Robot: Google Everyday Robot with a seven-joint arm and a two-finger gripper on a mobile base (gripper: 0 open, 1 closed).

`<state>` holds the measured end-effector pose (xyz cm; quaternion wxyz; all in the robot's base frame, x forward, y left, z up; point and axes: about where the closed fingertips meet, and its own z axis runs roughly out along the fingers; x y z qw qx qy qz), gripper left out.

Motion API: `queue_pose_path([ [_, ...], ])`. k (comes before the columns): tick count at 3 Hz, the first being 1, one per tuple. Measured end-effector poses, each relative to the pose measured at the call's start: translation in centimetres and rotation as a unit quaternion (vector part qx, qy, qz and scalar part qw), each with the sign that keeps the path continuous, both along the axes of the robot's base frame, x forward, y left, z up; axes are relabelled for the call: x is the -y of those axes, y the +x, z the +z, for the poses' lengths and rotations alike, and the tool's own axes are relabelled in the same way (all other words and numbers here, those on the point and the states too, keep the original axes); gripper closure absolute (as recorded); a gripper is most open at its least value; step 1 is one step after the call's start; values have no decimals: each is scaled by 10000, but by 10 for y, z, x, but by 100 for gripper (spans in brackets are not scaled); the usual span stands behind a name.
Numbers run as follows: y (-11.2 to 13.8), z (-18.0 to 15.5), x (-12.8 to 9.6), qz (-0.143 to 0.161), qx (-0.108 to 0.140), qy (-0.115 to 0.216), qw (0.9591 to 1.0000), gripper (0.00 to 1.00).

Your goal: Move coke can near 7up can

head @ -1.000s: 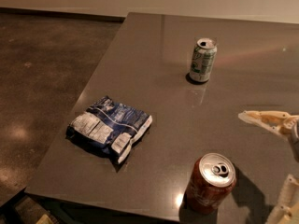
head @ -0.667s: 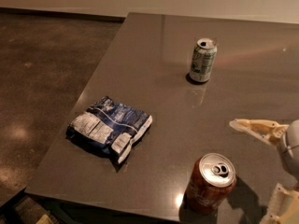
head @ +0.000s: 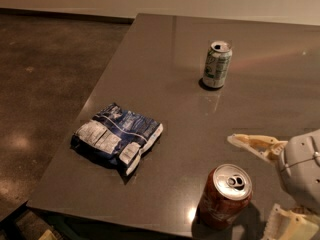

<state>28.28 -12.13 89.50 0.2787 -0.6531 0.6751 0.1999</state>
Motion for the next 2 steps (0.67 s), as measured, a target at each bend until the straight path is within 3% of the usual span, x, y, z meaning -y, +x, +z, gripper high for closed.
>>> queue_pose_path([
  [2, 1, 2, -24, 122, -97, 125, 9998, 41],
])
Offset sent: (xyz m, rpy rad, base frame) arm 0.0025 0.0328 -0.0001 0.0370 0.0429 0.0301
